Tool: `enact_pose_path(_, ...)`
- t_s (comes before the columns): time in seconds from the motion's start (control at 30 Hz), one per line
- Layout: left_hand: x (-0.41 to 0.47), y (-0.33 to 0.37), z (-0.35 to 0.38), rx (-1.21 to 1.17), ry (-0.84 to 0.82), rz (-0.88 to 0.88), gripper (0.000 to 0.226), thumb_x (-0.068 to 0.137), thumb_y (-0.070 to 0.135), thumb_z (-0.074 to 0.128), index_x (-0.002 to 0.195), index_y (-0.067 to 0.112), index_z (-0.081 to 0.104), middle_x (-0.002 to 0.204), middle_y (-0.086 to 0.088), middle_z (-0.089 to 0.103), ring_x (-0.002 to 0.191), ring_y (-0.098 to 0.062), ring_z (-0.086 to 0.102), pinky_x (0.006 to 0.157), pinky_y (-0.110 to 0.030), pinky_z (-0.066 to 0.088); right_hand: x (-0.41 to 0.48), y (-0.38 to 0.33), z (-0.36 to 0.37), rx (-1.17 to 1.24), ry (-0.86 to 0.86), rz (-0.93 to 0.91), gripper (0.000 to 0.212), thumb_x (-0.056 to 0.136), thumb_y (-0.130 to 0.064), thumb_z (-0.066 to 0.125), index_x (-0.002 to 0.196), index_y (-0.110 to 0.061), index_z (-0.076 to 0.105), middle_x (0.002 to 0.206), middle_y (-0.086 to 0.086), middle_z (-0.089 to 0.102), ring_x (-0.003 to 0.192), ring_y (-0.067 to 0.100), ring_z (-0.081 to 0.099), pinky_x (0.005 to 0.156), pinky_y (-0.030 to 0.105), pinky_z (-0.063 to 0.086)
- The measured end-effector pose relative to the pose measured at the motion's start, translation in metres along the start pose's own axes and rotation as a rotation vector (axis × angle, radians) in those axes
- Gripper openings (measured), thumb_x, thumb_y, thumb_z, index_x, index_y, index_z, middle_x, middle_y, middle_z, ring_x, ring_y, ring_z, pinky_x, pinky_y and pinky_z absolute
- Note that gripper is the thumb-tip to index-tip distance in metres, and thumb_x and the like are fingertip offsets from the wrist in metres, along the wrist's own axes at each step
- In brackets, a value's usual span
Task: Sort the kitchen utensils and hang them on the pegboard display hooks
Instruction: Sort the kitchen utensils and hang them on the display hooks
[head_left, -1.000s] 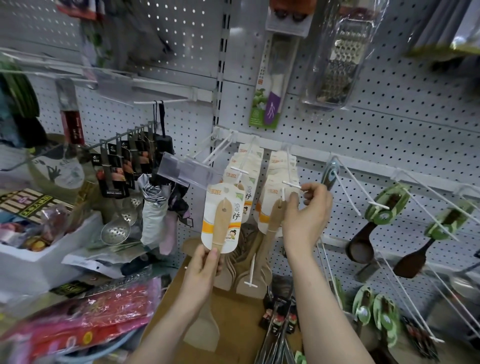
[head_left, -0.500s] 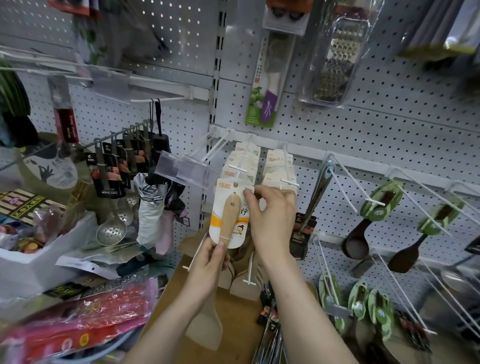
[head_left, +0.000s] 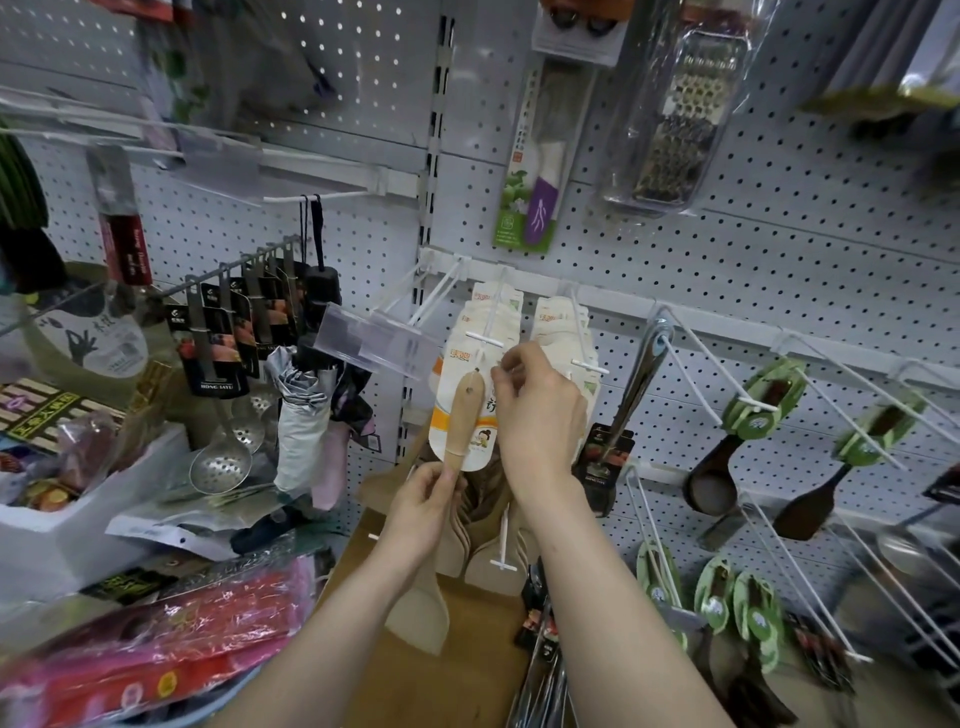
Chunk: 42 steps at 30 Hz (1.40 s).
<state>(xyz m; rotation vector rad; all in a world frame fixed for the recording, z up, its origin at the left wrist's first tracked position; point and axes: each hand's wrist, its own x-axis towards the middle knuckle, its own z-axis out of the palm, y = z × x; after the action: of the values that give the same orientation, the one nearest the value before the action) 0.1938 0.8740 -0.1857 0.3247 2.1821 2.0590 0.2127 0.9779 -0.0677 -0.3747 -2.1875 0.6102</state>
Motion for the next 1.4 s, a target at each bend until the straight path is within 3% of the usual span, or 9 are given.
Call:
enact_pose_path(0.1, -0.002, -0.004, -0.003, 0.017, -0.019, 0.003, 0.019, 0.099, 0.02, 0.05, 0.116, 0.024, 0.057, 0.11, 0.008, 0.062, 0.104, -0.009, 0.058, 0.083, -0.021, 0.044, -0.014, 0.011, 0.004, 0.024, 0.039, -0.051, 0.01, 0.094, -0.017, 0.061, 0.1, -0.019, 0.068, 0.081, 0.004, 0.072, 0.076, 0.029, 0.065, 0.069, 0.032, 0.043)
enact_pose_path(0.27, -0.015, -0.015, -0.004, -0.021, -0.067, 0.0, 0.04, 0.097, 0.008, 0.052, 0.136, 0.012, 0.046, 0.124, 0.006, 0.051, 0.116, -0.008, 0.048, 0.093, -0.019, 0.037, -0.052, 0.033, 0.008, 0.041, 0.042, -0.063, 0.019, 0.092, -0.009, 0.061, 0.104, -0.02, 0.071, 0.094, -0.004, 0.074, 0.079, 0.018, 0.068, 0.063, 0.021, 0.035)
enact_pose_path(0.43, -0.032, -0.045, 0.001, 0.023, -0.165, -0.038, 0.032, 0.096, 0.012, 0.054, 0.129, 0.015, 0.053, 0.12, 0.005, 0.057, 0.113, -0.009, 0.053, 0.091, -0.018, 0.039, -0.099, 0.064, -0.004, -0.004, 0.019, 0.012, 0.021, 0.091, -0.006, 0.061, 0.1, -0.021, 0.072, 0.091, -0.003, 0.073, 0.079, 0.017, 0.068, 0.065, 0.031, 0.052)
enact_pose_path(0.57, -0.054, -0.067, 0.012, 0.017, -0.25, -0.057, 0.024, 0.094, 0.006, 0.054, 0.116, 0.014, 0.06, 0.111, 0.005, 0.062, 0.104, -0.006, 0.057, 0.083, -0.006, 0.042, -0.142, 0.099, -0.022, -0.126, 0.013, 0.167, 0.023, 0.089, -0.006, 0.062, 0.1, -0.022, 0.073, 0.091, -0.005, 0.074, 0.078, 0.016, 0.068, 0.066, 0.031, 0.054)
enact_pose_path(0.73, -0.08, -0.102, 0.026, 0.064, -0.35, -0.17, 0.022, 0.094, 0.003, 0.054, 0.111, 0.014, 0.061, 0.106, 0.004, 0.064, 0.101, -0.01, 0.058, 0.086, -0.015, 0.045, -0.199, 0.146, -0.041, -0.199, -0.029, 0.405, 0.019, 0.09, -0.008, 0.064, 0.095, -0.024, 0.073, 0.078, -0.004, 0.073, 0.065, 0.018, 0.066, 0.057, 0.026, 0.046)
enact_pose_path(0.87, -0.095, -0.128, 0.04, 0.165, -0.395, -0.252, 0.021, 0.095, 0.009, 0.054, 0.111, 0.021, 0.06, 0.11, 0.006, 0.062, 0.103, -0.009, 0.056, 0.083, -0.013, 0.04, -0.234, 0.185, -0.044, -0.182, -0.112, 0.591, 0.019, 0.092, -0.011, 0.063, 0.098, -0.026, 0.074, 0.085, 0.0, 0.074, 0.069, 0.022, 0.067, 0.058, 0.035, 0.052)
enact_pose_path(1.07, -0.1, -0.156, 0.072, 0.287, -0.402, -0.41, 0.03, 0.095, 0.011, 0.055, 0.124, 0.016, 0.057, 0.121, 0.0, 0.06, 0.111, -0.015, 0.054, 0.1, -0.028, 0.042, -0.256, 0.239, -0.043, -0.159, -0.359, 0.657, 0.031, 0.095, -0.008, 0.056, 0.118, -0.023, 0.071, 0.097, 0.006, 0.075, 0.084, 0.03, 0.068, 0.063, 0.027, 0.035)
enact_pose_path(1.3, -0.096, -0.186, 0.112, 0.399, -0.401, -0.543, 0.041, 0.096, 0.017, 0.055, 0.136, 0.019, 0.048, 0.131, -0.003, 0.056, 0.114, -0.017, 0.054, 0.097, -0.028, 0.043, -0.249, 0.298, -0.034, -0.12, -0.674, 0.714, 0.039, 0.097, -0.01, 0.049, 0.131, -0.022, 0.062, 0.112, 0.011, 0.072, 0.101, 0.034, 0.064, 0.077, 0.034, 0.046)
enact_pose_path(1.4, -0.094, -0.197, 0.124, 0.458, -0.409, -0.594, 0.049, 0.097, 0.022, 0.054, 0.143, 0.017, 0.04, 0.139, -0.006, 0.052, 0.105, -0.013, 0.056, 0.083, -0.023, 0.044, -0.24, 0.314, -0.026, -0.104, -0.795, 0.711, 0.04, 0.098, -0.012, 0.046, 0.134, -0.022, 0.059, 0.116, 0.011, 0.07, 0.105, 0.033, 0.063, 0.08, 0.034, 0.048)
